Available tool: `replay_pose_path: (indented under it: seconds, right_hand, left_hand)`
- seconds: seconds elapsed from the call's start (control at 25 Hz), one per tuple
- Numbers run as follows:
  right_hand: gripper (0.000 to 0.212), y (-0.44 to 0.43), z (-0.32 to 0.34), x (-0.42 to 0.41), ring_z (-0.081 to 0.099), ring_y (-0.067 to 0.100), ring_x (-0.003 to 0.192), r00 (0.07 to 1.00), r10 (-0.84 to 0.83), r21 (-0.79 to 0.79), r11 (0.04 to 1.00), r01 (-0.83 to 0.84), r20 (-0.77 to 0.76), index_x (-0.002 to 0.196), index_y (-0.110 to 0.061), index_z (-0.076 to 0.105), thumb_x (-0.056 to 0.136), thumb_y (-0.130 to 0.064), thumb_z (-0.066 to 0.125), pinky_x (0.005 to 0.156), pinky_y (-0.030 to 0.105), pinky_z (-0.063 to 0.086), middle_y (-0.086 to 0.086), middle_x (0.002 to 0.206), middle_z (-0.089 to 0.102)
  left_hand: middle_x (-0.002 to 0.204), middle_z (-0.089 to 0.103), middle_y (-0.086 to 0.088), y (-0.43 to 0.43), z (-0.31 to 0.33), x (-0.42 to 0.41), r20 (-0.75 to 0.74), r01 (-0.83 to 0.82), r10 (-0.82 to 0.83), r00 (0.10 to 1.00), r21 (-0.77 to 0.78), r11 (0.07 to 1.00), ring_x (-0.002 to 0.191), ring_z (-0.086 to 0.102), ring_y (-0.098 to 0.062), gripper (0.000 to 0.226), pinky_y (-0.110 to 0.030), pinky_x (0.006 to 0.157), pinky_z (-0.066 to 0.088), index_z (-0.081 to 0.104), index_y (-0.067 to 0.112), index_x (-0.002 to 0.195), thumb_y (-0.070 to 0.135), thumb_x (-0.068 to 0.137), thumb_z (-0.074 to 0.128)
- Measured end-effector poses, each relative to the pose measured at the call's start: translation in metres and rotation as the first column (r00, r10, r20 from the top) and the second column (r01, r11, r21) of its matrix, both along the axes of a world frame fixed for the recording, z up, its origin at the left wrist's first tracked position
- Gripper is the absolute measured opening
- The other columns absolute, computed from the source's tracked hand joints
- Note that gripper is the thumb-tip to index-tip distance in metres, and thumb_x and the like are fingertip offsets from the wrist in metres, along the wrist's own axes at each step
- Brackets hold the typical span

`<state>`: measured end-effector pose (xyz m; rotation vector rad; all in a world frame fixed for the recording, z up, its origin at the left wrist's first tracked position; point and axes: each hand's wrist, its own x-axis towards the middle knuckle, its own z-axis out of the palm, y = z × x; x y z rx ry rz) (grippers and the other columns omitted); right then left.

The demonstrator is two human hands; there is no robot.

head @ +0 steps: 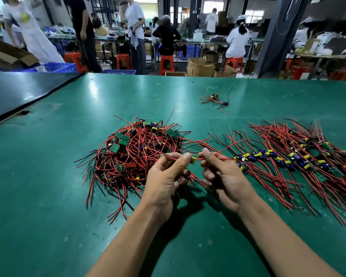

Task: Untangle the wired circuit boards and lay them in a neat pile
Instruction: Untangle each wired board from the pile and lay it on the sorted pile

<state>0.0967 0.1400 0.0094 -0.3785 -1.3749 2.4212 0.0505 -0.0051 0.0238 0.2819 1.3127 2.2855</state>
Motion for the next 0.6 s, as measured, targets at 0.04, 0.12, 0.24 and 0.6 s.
replay_pose_path:
  seconds: [0.04, 0.12, 0.24, 0.6]
  right_hand:
    - [0.015, -0.001, 0.002, 0.0, 0.037, 0.003, 0.046, 1.0, 0.031, -0.124, 0.992, -0.03, 0.0, 0.089, -0.011, 0.065, 0.087, -0.026, 0.066, 0.043, 0.014, 0.033, -0.004, 0.069, 0.053]
    - [0.017, -0.002, 0.01, 0.002, 0.038, 0.002, 0.039, 1.0, 0.024, -0.294, 0.956, -0.023, 0.002, 0.084, -0.011, 0.066, 0.081, -0.028, 0.066, 0.036, 0.014, 0.034, -0.004, 0.063, 0.055]
    - [0.018, 0.001, 0.016, 0.007, 0.038, 0.003, 0.034, 0.997, 0.077, -0.384, 0.921, -0.065, 0.016, 0.076, -0.017, 0.064, 0.08, -0.035, 0.064, 0.035, 0.013, 0.032, -0.007, 0.048, 0.05]
    - [0.023, -0.006, 0.011, 0.012, 0.035, 0.005, 0.036, 0.985, 0.131, 0.111, 0.983, -0.144, 0.114, 0.075, -0.016, 0.071, 0.081, -0.039, 0.07, 0.035, 0.018, 0.036, -0.005, 0.053, 0.042]
  left_hand:
    - [0.083, 0.067, -0.002, 0.0, -0.001, 0.001, -0.001, 0.043, -0.043, 0.999, 0.021, 0.999, 0.058, 0.057, -0.01, 0.015, -0.019, 0.053, 0.045, 0.071, 0.022, 0.075, 0.02, 0.063, 0.08]
    - [0.091, 0.072, -0.004, -0.001, -0.002, 0.001, -0.012, 0.179, -0.179, 0.984, 0.069, 0.981, 0.064, 0.063, -0.014, 0.019, -0.021, 0.056, 0.052, 0.076, 0.019, 0.081, 0.008, 0.066, 0.076]
    - [0.104, 0.074, -0.01, -0.003, -0.004, 0.004, -0.005, 0.391, -0.392, 0.92, 0.109, 0.914, 0.078, 0.071, -0.019, 0.031, -0.028, 0.067, 0.058, 0.077, 0.012, 0.096, -0.005, 0.073, 0.065]
    - [0.087, 0.073, -0.017, 0.001, -0.008, 0.002, 0.081, 0.353, -0.346, 0.935, -0.088, 0.932, 0.066, 0.07, -0.024, 0.021, -0.027, 0.064, 0.058, 0.067, 0.007, 0.092, 0.02, 0.078, 0.073]
